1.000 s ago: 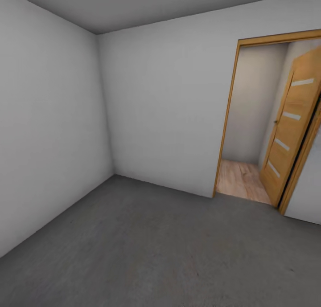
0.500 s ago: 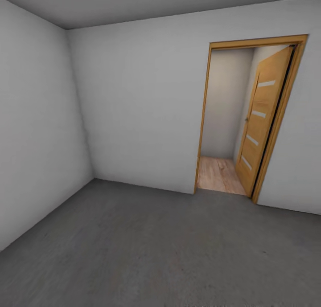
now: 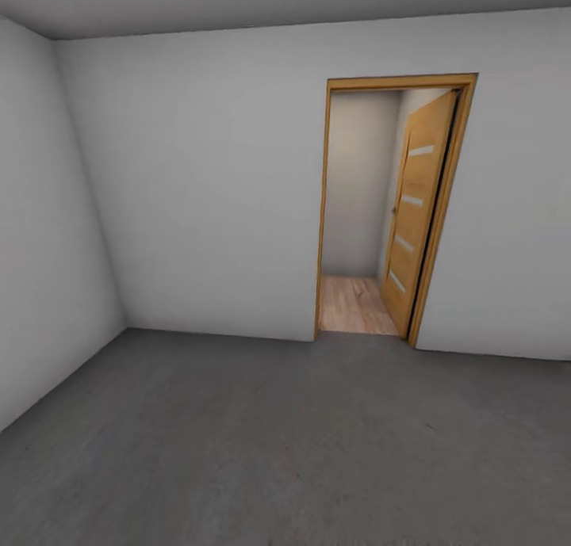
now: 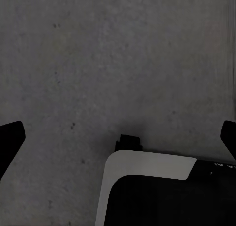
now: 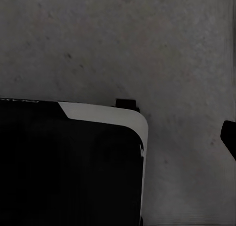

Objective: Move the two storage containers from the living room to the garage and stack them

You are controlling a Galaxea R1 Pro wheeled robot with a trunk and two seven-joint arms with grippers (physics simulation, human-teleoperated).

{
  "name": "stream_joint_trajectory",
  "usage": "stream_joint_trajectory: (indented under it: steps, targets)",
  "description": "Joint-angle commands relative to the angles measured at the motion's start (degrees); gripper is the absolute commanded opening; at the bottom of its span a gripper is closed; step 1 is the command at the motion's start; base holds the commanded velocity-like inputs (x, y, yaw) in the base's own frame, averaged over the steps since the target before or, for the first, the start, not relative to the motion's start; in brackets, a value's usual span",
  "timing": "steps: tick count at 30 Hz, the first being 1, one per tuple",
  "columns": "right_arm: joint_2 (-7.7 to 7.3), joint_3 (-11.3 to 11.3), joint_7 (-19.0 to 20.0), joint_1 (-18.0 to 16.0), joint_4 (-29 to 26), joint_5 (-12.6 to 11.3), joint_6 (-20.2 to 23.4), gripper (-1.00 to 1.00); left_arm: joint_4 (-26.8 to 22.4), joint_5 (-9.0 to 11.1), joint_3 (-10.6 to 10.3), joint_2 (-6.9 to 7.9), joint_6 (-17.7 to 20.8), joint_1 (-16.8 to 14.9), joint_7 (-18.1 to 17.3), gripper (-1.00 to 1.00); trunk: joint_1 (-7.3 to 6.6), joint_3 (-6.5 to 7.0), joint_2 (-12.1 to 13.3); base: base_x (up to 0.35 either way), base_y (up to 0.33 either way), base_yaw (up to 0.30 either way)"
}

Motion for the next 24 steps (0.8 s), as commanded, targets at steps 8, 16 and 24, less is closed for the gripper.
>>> stream_joint_trajectory:
  steps: [8, 16, 24]
  targets:
    - [-0.05, 0.3, 0.4, -0.1, 0.2, -0.6, 0.0, 1.0, 0.0, 0.3, -0.4, -0.18, -0.2, 0.0, 0.1, 1.0, 0.0, -0.07, 0.0, 0.0, 0.0, -0.296]
    - [-0.16, 0.3, 0.4, -0.1, 0.1, -0.6, 0.0, 1.0, 0.3, 0.6, -0.3, -1.15, -0.1, 0.0, 0.1, 1.0, 0.0, -0.07, 0.0, 0.0, 0.0, -0.296]
    - [-0.24, 0.3, 0.4, -0.1, 0.1, -0.6, -0.1, 1.0, 0.4, 0.6, -0.4, -2.37, 0.0, 0.0, -0.3, 1.0, 0.0, -0.07, 0.0, 0.002, 0.0, -0.296]
